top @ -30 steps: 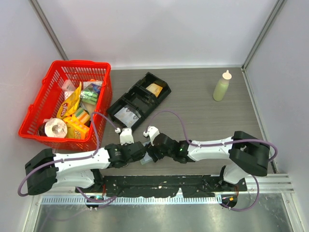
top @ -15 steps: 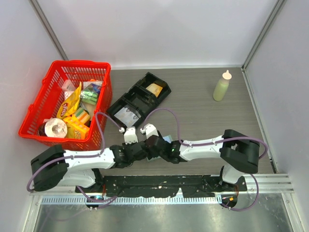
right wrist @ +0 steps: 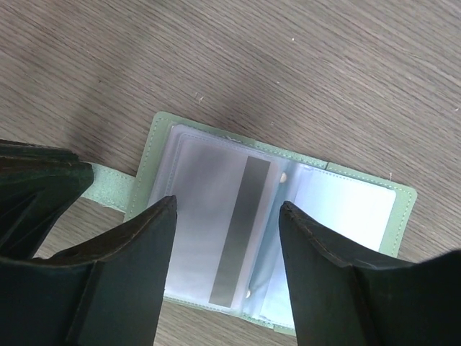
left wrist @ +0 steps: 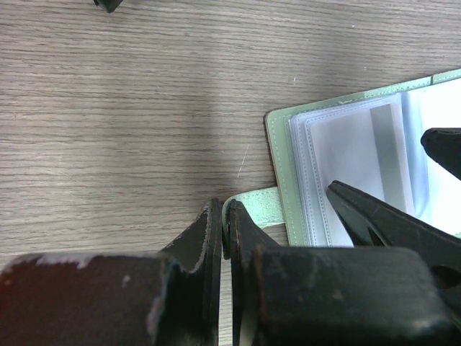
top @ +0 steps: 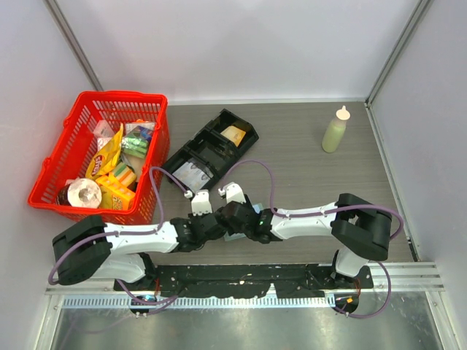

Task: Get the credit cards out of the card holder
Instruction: Remove the credit card from the card holder.

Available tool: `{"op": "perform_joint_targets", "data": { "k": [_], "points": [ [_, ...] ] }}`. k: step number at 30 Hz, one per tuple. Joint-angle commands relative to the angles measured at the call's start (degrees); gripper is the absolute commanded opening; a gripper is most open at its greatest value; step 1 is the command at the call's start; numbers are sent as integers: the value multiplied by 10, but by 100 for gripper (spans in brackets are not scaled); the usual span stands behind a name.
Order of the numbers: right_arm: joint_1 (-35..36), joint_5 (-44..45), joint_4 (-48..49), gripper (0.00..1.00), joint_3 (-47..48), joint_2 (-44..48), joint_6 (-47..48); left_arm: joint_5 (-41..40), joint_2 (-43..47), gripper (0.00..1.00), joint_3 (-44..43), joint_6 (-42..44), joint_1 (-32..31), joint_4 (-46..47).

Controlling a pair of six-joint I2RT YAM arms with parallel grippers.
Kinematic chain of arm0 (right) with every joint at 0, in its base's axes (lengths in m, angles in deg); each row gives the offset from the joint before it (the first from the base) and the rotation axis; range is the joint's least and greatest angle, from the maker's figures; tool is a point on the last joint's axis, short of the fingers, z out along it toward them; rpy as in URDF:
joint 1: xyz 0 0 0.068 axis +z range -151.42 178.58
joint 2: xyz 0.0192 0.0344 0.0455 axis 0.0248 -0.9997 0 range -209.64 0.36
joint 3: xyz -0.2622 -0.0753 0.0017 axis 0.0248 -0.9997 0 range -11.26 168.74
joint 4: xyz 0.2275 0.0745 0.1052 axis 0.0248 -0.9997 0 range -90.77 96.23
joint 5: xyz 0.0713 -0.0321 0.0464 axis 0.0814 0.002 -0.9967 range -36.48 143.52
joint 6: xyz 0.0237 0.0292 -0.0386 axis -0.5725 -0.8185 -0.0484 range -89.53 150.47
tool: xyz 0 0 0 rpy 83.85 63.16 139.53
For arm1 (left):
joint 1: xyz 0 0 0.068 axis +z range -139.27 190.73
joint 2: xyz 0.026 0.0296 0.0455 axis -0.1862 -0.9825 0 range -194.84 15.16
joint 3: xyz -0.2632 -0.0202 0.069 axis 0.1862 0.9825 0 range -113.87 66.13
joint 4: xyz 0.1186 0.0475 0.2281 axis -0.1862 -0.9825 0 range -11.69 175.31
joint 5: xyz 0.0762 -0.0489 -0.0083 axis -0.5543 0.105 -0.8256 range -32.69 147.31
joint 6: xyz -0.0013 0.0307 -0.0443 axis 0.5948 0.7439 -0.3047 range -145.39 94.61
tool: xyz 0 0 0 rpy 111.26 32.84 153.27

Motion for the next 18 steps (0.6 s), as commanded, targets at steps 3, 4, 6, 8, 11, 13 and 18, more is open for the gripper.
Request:
{"op": "perform_joint_targets", "data": {
  "k": [3, 4, 6, 8, 11, 13, 18],
  "points": [
    [16, -16, -31, 67, 10, -2, -28, 14, 1, 0, -17, -11, 4, 22],
    [15, -21, -29, 68, 9, -1, -30, 14, 6, 0, -14, -19, 3, 22],
    [15, -19, -30, 68, 10, -2, -34, 12, 24, 0, -3, -42, 6, 24],
    [9, -17, -35, 69, 11, -2, -36, 18, 41, 0, 15, -60, 8, 39],
    [9, -7, -43, 69, 10, 1, -34, 28, 68, 0, 48, -92, 11, 73],
    [8, -3, -50, 69, 13, 0, -28, 34, 83, 0, 69, -107, 14, 103],
    [8, 10, -76, 69, 21, -5, -20, 41, 96, 0, 88, -120, 19, 129]
  ]
}}
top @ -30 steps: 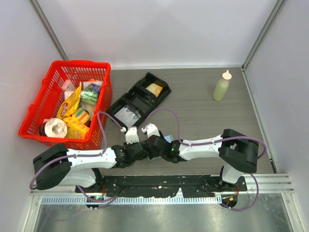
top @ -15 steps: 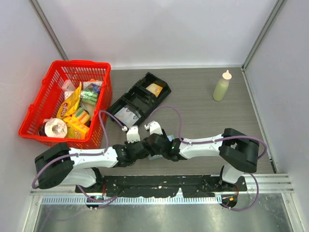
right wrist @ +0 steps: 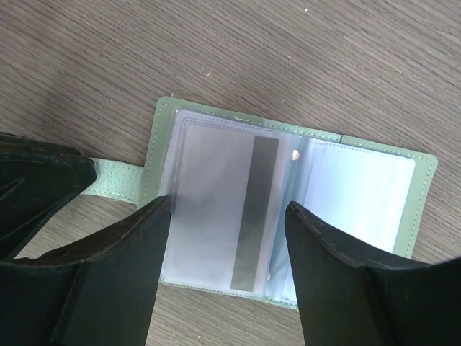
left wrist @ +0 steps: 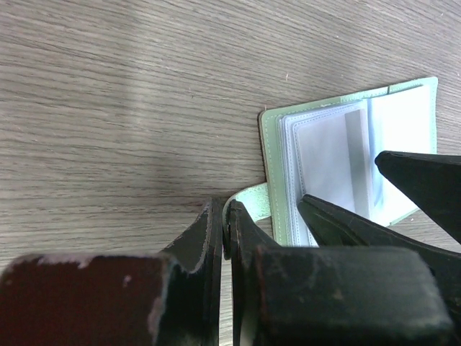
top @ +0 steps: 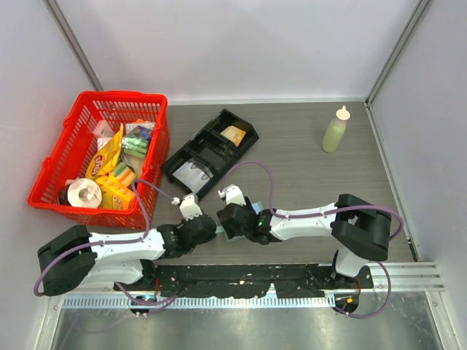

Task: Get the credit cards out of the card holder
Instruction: Remove the credit card from the card holder.

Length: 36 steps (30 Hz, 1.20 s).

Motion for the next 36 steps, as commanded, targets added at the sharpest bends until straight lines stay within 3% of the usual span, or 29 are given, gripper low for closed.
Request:
{"op": "perform_joint_targets", "data": {
  "k": [1, 16, 27, 36],
  "points": [
    [3, 19, -45, 70, 15, -6, 5, 5, 9, 0, 6, -27, 5, 57],
    [7, -2, -92, 72, 53, -47, 13, 31, -21, 0, 2, -21, 10, 81],
    [-4, 47, -138, 57, 57, -11, 19, 44, -28, 0, -17, 5, 11, 48],
    [-55, -20, -136, 53, 39, 52, 30, 66, -48, 0, -37, 36, 12, 40]
  ]
}}
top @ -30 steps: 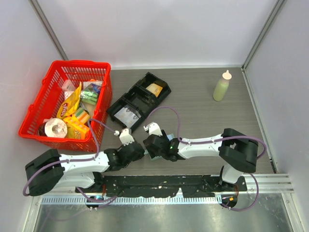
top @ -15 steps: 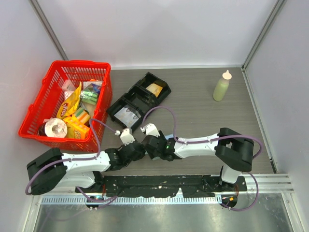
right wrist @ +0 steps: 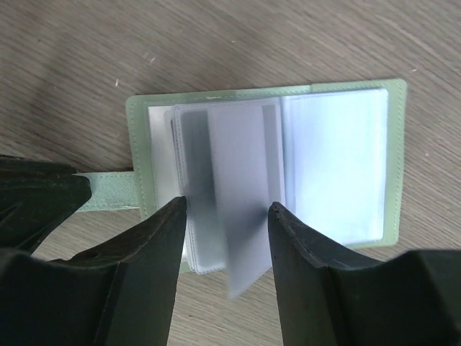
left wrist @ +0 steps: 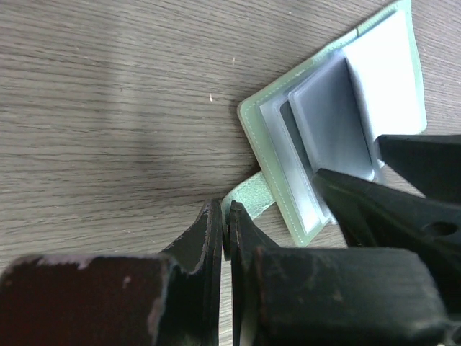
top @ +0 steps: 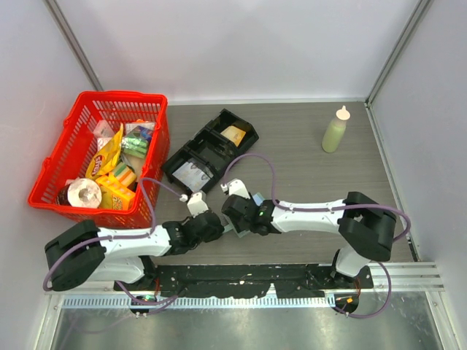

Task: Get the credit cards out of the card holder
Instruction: Remove the credit card from the card holder.

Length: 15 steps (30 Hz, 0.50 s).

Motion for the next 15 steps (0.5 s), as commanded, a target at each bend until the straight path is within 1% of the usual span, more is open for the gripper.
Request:
{"op": "perform_joint_targets", "data": {
  "k": [1, 7, 10, 12, 15],
  "points": [
    [-35, -20, -13, 52, -10, 55, 12, 7, -6, 0, -20, 29, 4, -10],
    [-66, -44, -9, 51, -23, 76, 21, 13, -14, 0, -28, 37, 3, -12],
    [-68, -57, -2, 52, -28, 79, 23, 14, -16, 0, -29, 40, 3, -10],
    [-68, -53, 0, 57, -28, 74, 22, 15, -17, 0, -31, 42, 4, -9],
    [-68, -39, 3, 67, -31, 69, 22, 17, -20, 0, -31, 42, 3, -8]
  ]
}}
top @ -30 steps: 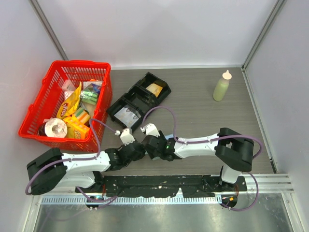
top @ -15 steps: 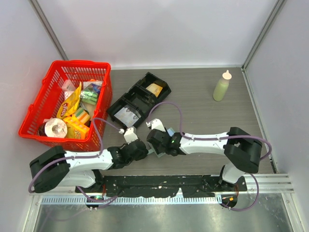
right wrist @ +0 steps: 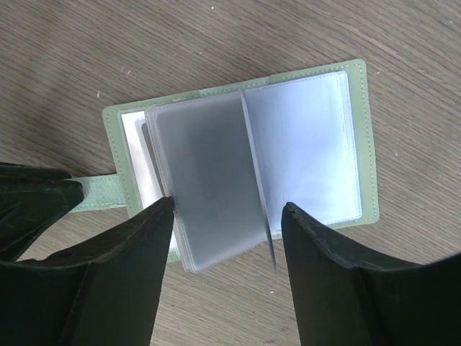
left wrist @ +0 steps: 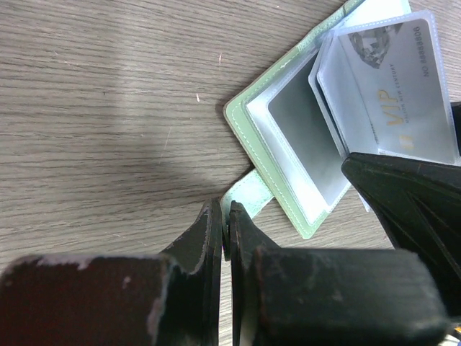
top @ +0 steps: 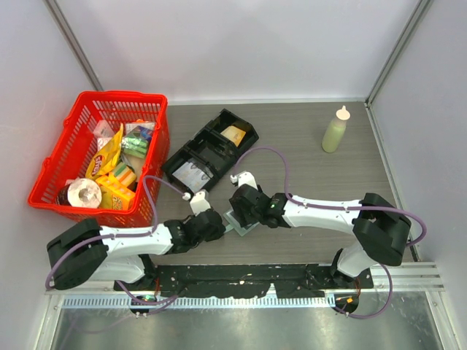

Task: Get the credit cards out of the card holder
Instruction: Remove the credit card from the card holder.

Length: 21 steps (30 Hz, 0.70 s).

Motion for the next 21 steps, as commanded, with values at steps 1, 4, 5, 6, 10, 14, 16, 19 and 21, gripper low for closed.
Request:
{"op": "perform_joint_targets", "data": {
  "k": [1, 4, 5, 6, 10, 14, 16, 19, 21],
  "points": [
    [-4, 28, 0, 68, -6, 3, 7, 2, -7, 0, -15, 17, 0, -8],
    [-4, 54, -2, 75, -8, 5, 5, 2, -8, 0, -17, 19, 1, -7],
    [-4, 60, -5, 78, -8, 6, 3, 3, -9, 0, -18, 20, 2, -7],
    [-4, 70, -7, 80, -7, 6, 6, 4, -10, 0, -19, 20, 0, -7],
    [-3, 89, -14, 82, -4, 11, 11, 5, -15, 0, -21, 23, 2, -6],
    [3, 118, -26, 83, 2, 15, 16, 5, -15, 0, -23, 25, 2, -7],
    [7, 127, -30, 84, 5, 21, 21, 5, -15, 0, -22, 24, 2, -7],
    [15, 130, -35, 84, 9, 33, 32, 2, -14, 0, -21, 22, 2, -10],
    [23, 130, -38, 84, 13, 40, 35, 1, -14, 0, -22, 21, 2, -13]
  ]
}}
